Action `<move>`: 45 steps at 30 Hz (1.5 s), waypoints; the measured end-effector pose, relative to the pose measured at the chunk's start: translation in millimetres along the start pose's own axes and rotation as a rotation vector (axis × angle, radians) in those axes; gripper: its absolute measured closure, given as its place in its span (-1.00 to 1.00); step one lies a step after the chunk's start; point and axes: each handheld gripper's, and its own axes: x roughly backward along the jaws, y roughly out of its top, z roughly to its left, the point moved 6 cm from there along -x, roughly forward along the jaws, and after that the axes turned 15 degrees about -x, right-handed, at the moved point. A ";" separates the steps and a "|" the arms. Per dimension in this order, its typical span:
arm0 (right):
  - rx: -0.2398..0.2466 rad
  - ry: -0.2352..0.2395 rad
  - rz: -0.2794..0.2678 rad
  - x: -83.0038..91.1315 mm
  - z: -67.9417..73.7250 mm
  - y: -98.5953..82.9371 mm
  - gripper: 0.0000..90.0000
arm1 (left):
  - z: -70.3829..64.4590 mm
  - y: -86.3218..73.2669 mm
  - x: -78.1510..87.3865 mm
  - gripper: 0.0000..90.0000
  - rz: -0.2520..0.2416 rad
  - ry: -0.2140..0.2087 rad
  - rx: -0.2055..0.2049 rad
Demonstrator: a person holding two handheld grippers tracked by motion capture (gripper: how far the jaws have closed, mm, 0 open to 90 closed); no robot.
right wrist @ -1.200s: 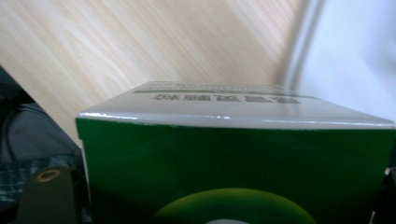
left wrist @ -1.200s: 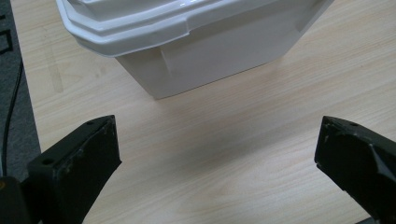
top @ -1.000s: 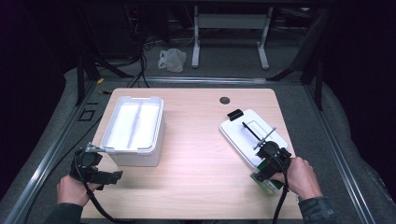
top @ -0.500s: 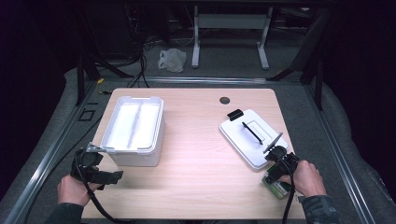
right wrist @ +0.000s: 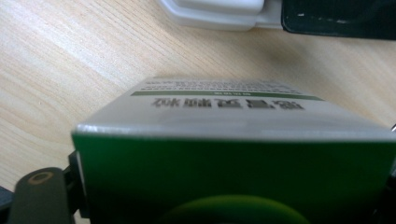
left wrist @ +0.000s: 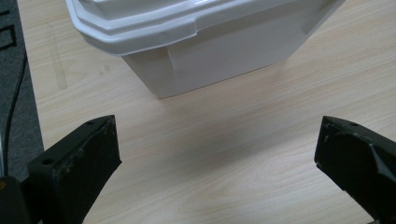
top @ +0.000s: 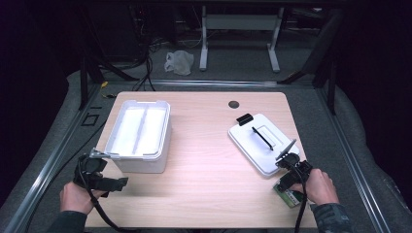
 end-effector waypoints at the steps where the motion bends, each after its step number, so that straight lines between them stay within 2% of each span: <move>1: -0.006 -0.001 0.007 -0.4 -0.7 -0.2 -0.92 | 0.0 0.1 0.1 -1.00 -0.001 0.000 0.000; 3: -0.027 0.008 0.003 2.5 -1.3 -0.5 -1.00 | 0.2 0.1 0.5 -1.00 -0.004 0.002 0.001; 8: -0.043 0.031 -0.046 19.1 0.6 2.1 -1.00 | 1.2 1.2 2.8 -1.00 -0.010 0.002 0.004; 12: -0.050 0.039 -0.074 31.2 3.4 3.8 -1.00 | 3.1 3.7 7.6 -1.00 -0.036 -0.021 0.025; 17: -0.062 0.036 -0.091 40.1 2.1 3.9 -1.00 | 7.1 17.0 21.6 -1.00 -0.076 -0.041 0.038; 19: -0.066 0.038 -0.096 43.4 0.5 4.0 -1.00 | 9.2 23.9 25.3 -1.00 -0.077 -0.042 0.035; 23: -0.071 0.043 -0.116 49.3 -1.2 5.7 -1.00 | 12.4 42.2 28.6 -1.00 -0.056 -0.044 0.012; 27: -0.077 0.047 -0.129 54.1 -2.4 7.4 -1.00 | 18.5 65.7 30.5 -1.00 -0.039 -0.062 0.007; 30: -0.078 0.047 -0.136 55.6 -1.8 8.1 -1.00 | 25.6 83.1 28.8 -1.00 -0.025 -0.061 0.019; 36: -0.069 0.043 -0.139 57.4 0.1 10.1 -1.00 | 38.0 114.1 21.6 -1.00 0.015 -0.088 0.031; 41: -0.067 0.043 -0.144 57.4 2.4 11.5 -1.00 | 49.2 135.4 8.8 -1.00 0.064 -0.099 0.065; 45: -0.066 0.043 -0.151 57.8 3.6 11.7 -1.00 | 57.5 146.9 -5.3 -1.00 0.116 -0.124 0.102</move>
